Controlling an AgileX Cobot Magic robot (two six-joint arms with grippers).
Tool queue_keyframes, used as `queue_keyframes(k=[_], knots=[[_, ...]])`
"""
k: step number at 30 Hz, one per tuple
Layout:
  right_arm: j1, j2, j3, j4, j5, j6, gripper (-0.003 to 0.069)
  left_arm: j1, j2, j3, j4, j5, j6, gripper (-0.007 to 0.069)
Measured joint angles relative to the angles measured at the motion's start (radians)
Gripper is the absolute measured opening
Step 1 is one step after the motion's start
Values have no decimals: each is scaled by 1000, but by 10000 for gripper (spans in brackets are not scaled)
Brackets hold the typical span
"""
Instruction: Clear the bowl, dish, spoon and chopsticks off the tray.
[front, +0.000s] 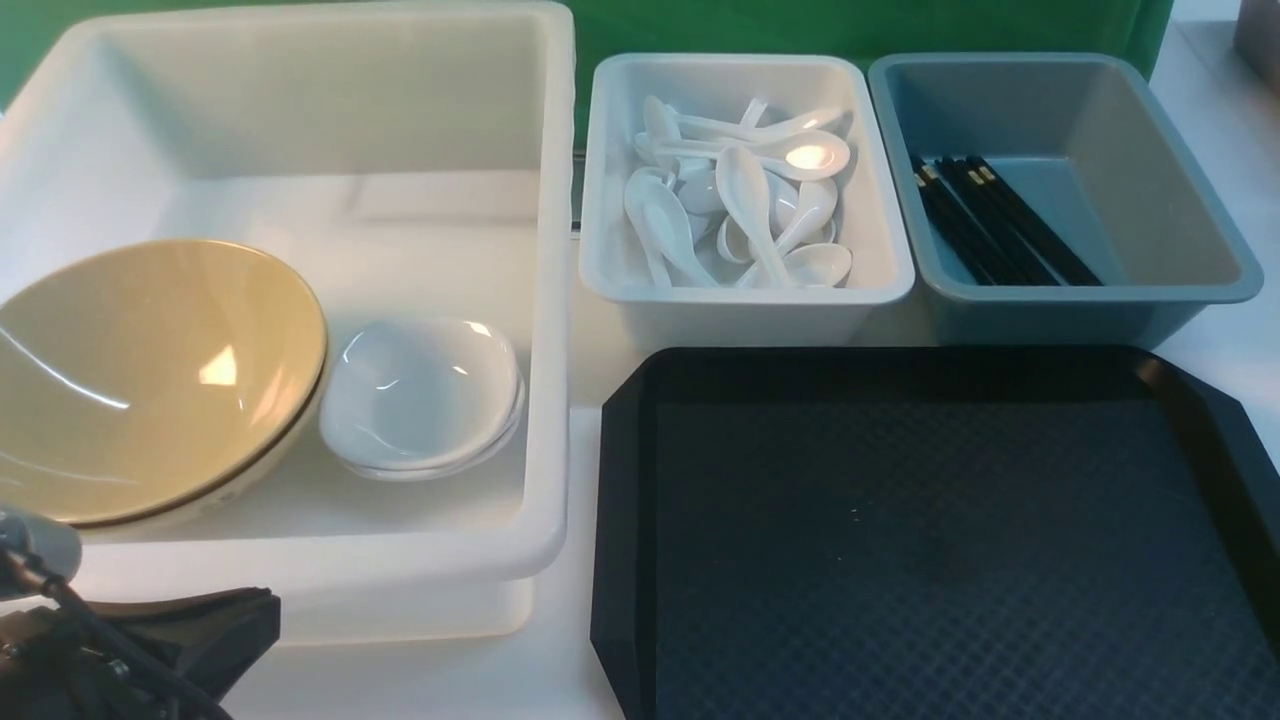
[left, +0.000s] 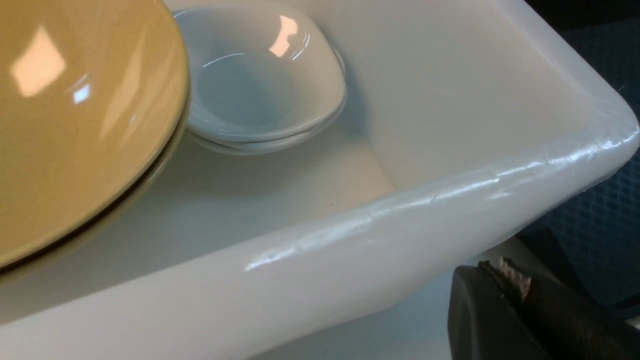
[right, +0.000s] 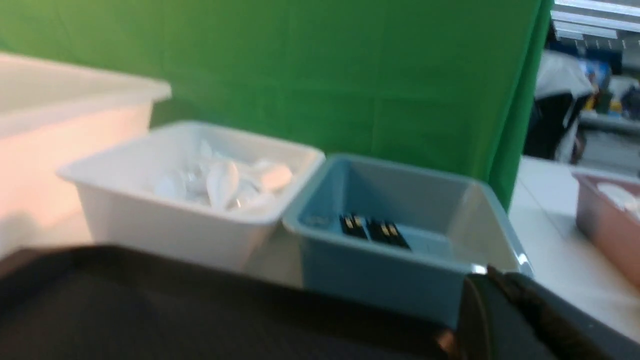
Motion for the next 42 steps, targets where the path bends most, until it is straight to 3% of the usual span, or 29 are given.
queue_keyframes(k=[3, 7, 13, 33, 38, 42], knots=[[-110, 0, 0, 24, 79, 0, 37, 0, 0, 0, 1, 5, 0, -11], [-158, 0, 0, 27, 150, 0, 38, 0, 0, 0, 1, 7, 0, -11], [-170, -1, 0, 27, 300, 0, 41, 0, 0, 0, 1, 8, 0, -11], [-170, -1, 0, 30, 305, 0, 53, 0, -60, 24, -9, 1, 7, -11], [-171, -1, 0, 30, 305, 0, 59, 3, -205, 61, 197, -70, 10, -11], [-171, -1, 0, 30, 305, 0, 62, 3, -324, 153, 383, -266, -178, -11]])
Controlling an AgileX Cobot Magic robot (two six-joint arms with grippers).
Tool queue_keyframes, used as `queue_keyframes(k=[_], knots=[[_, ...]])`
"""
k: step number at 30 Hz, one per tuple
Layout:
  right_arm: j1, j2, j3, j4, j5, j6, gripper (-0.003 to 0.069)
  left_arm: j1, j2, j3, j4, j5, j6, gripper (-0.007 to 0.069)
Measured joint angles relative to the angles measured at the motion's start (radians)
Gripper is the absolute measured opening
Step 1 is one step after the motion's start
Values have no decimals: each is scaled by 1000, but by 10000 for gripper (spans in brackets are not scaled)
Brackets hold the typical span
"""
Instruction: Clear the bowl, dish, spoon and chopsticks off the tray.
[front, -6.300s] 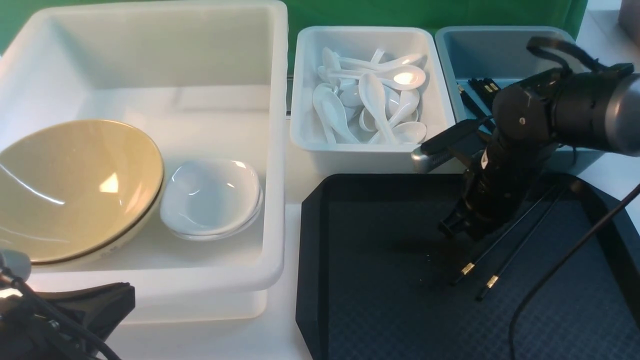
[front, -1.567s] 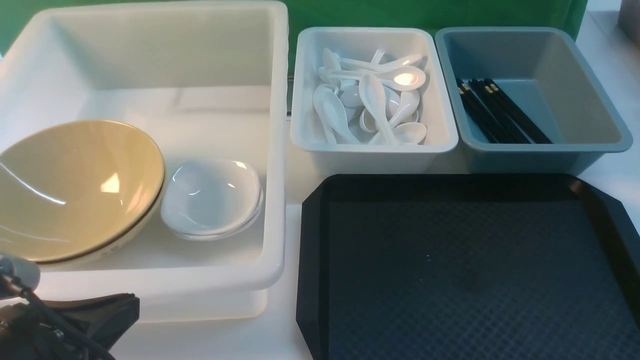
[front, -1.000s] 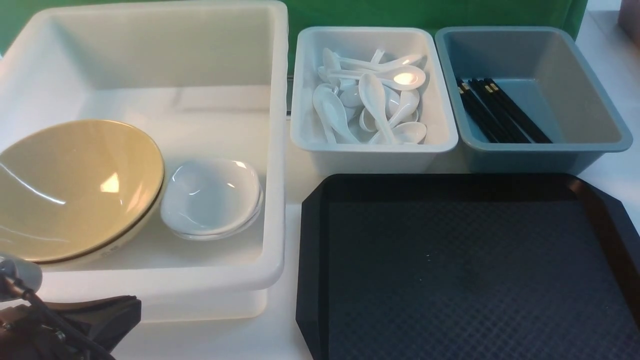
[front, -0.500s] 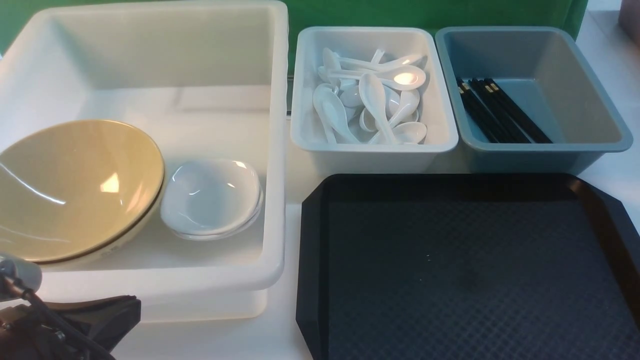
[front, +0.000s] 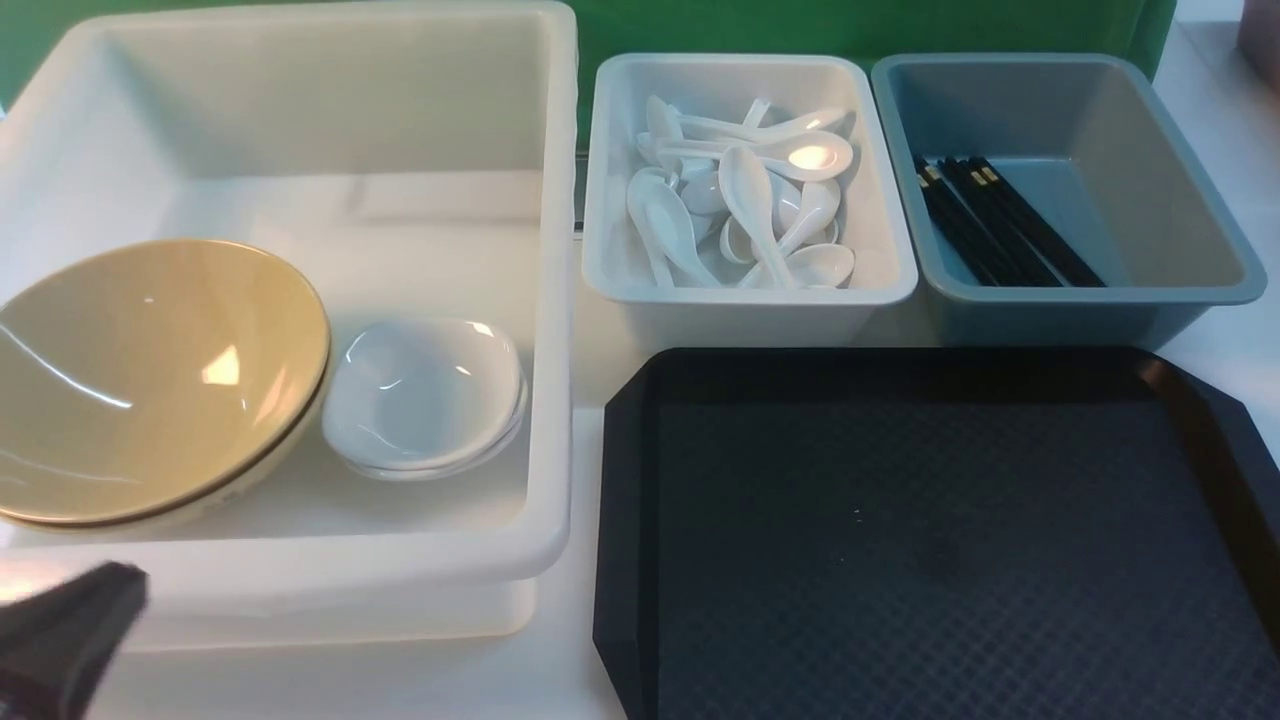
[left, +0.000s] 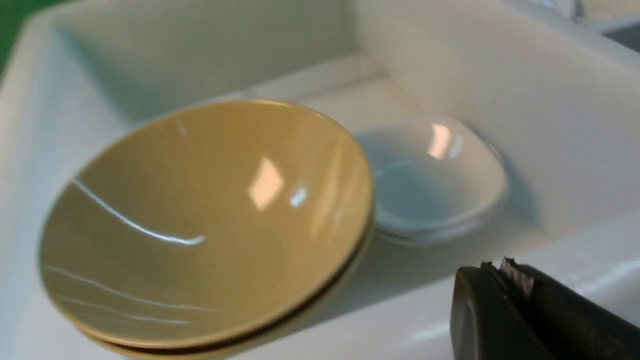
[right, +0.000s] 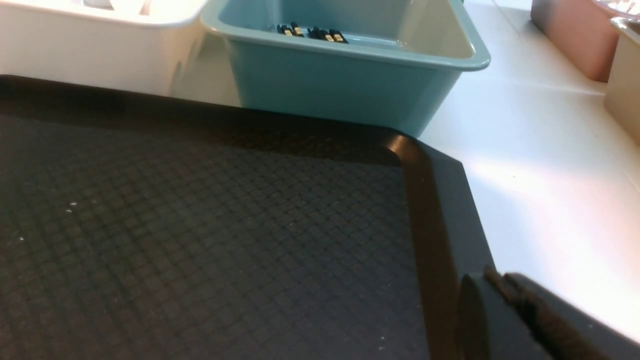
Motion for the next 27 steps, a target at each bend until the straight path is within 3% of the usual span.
queue_keyframes(k=[5, 9, 27], knots=[[0, 0, 0, 0, 0, 0, 67, 4, -124, 148, 181, -152, -214, -11], [0, 0, 0, 0, 0, 0, 71, 7, -156, 215, 217, -90, -344, -11], [0, 0, 0, 0, 0, 0, 79, 70, -159, 216, 187, -50, -376, -11]])
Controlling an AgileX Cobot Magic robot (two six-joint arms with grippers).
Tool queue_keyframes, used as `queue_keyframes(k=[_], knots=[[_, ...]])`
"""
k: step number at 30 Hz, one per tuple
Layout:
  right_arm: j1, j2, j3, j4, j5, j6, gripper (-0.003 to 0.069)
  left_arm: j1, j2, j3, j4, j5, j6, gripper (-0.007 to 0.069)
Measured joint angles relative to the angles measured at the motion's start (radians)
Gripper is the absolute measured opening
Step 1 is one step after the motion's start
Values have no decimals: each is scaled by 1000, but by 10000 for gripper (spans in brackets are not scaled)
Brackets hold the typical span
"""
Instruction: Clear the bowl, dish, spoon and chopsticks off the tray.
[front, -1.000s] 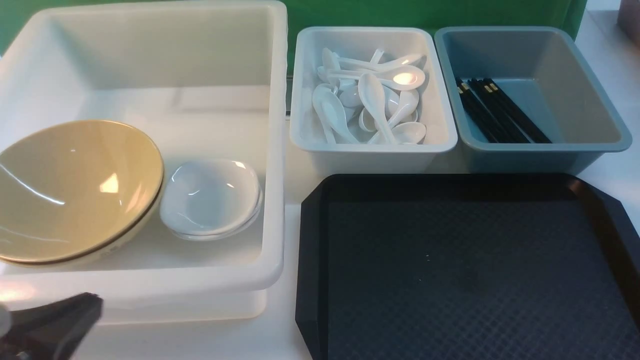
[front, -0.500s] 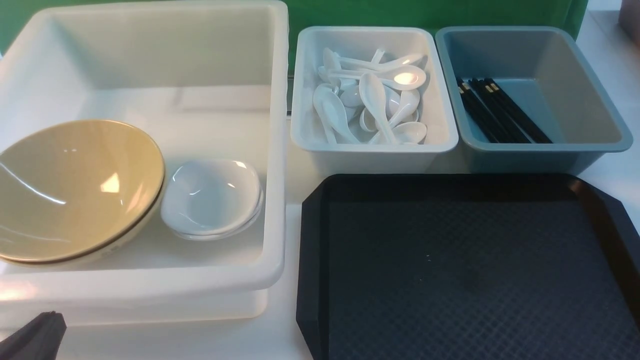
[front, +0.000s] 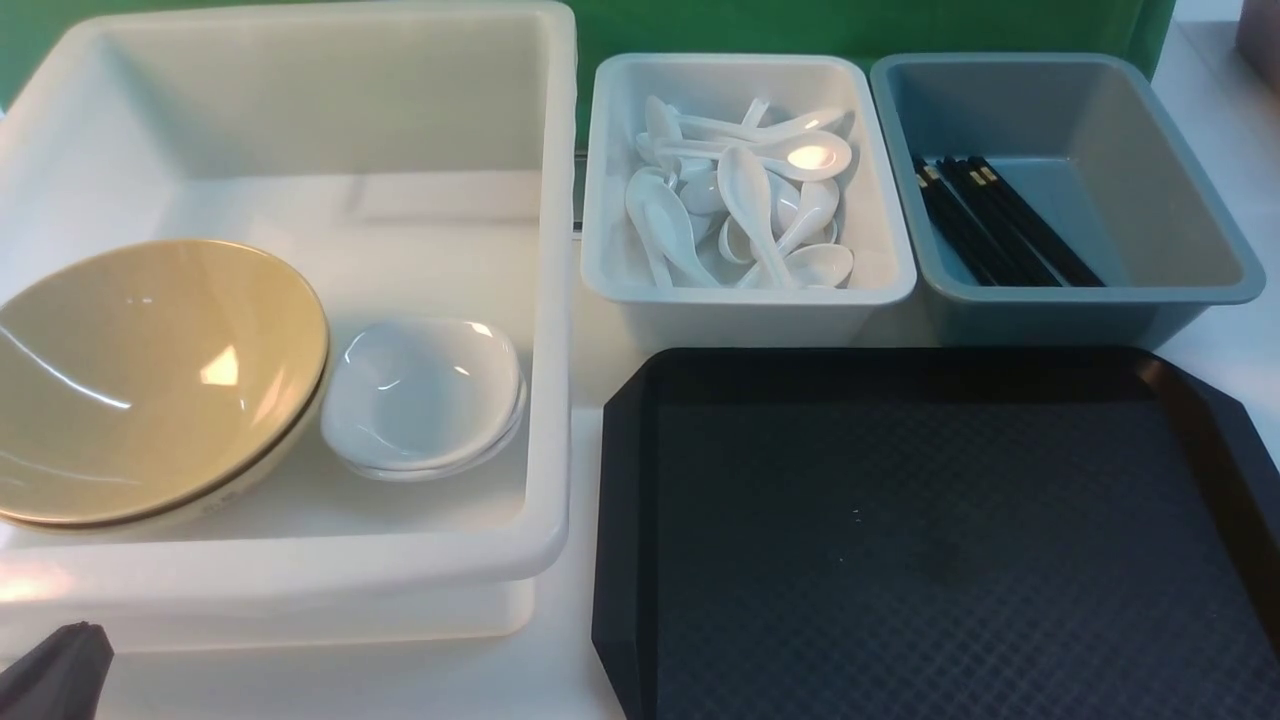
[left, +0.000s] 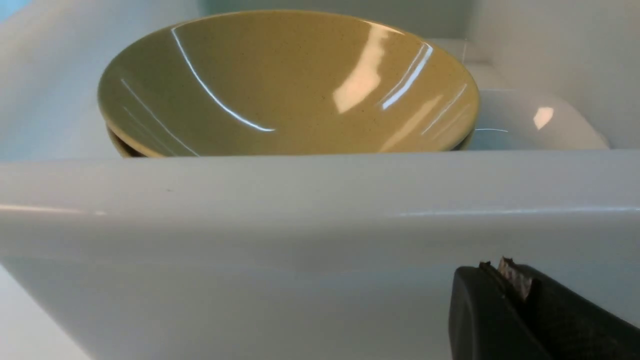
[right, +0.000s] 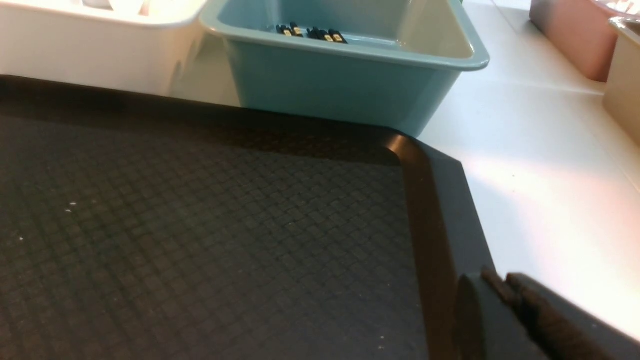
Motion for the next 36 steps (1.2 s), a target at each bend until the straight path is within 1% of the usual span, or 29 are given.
queue_keyframes(k=[19, 36], knots=[[0, 0, 0, 1, 0, 0, 98, 0, 0, 0, -1, 0, 0, -11], [0, 0, 0, 1, 0, 0, 98, 0, 0, 0, -1, 0, 0, -11]])
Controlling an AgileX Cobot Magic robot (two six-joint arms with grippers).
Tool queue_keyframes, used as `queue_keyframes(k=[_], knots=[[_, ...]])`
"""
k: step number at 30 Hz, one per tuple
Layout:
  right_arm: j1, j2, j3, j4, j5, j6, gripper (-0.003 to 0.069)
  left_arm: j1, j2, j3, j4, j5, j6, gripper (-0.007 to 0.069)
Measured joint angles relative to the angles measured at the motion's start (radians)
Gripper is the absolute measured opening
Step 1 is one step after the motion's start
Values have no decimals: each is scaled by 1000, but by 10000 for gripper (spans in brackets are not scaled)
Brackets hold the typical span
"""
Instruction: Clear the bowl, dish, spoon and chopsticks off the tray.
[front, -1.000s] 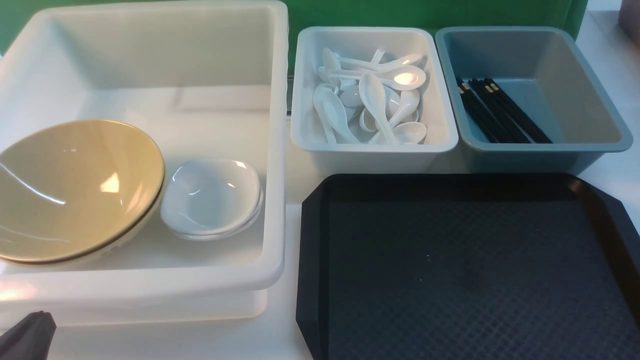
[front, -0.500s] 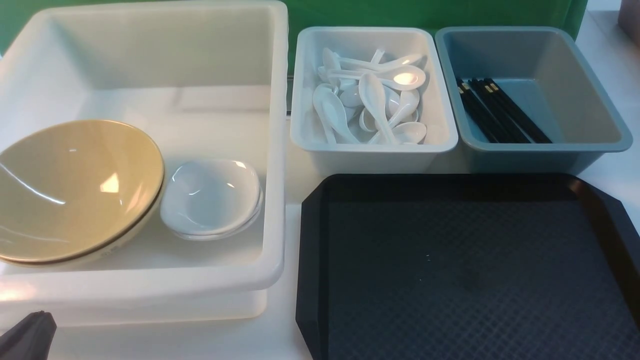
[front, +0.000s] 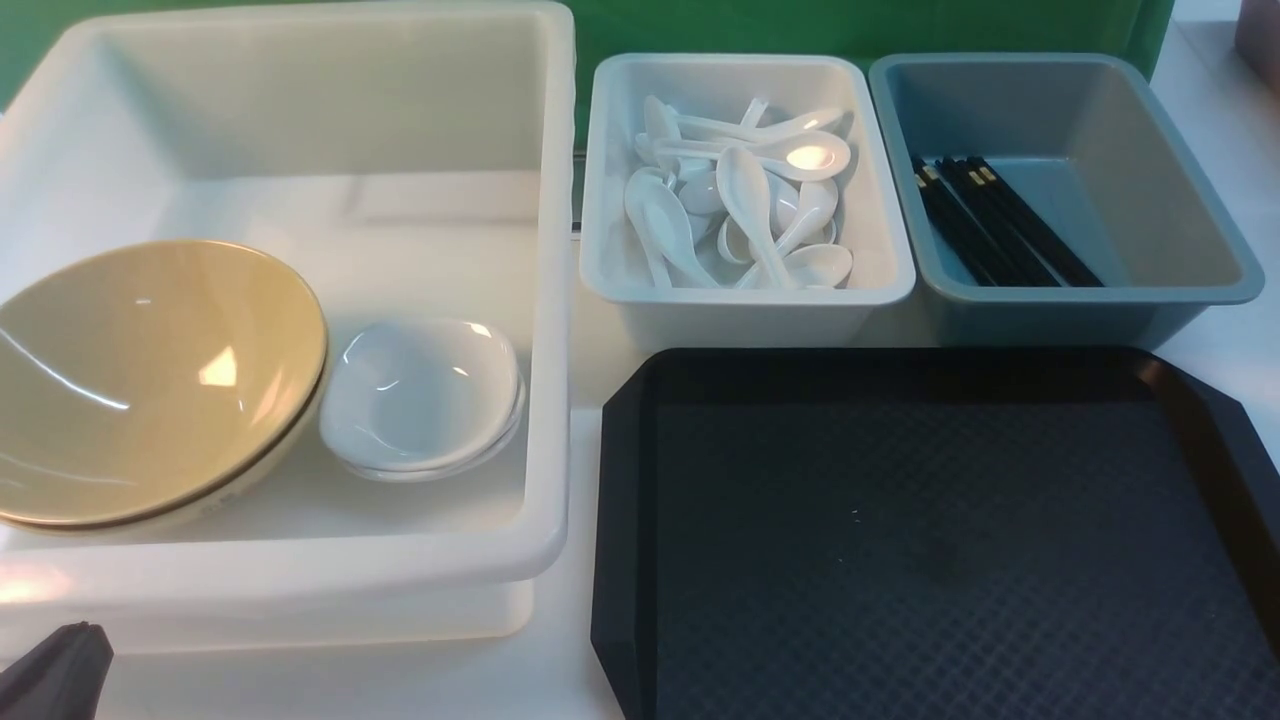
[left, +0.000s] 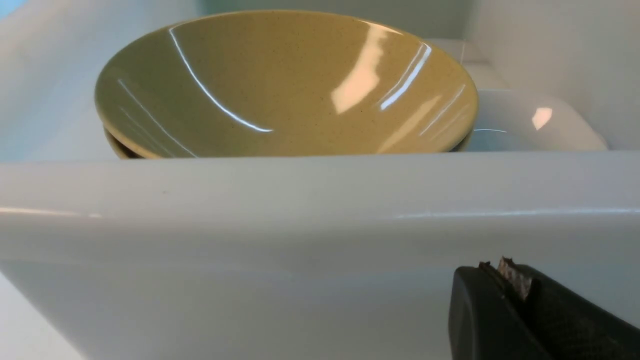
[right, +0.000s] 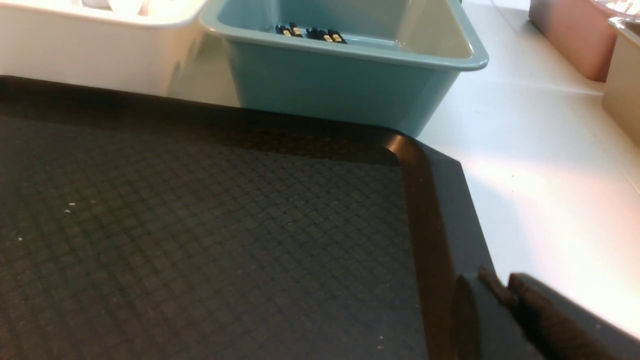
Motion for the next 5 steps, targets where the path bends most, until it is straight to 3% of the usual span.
queue_keyframes(k=[5], knots=[[0, 0, 0, 0, 0, 0, 99, 0, 0, 0, 0, 0, 0, -11]])
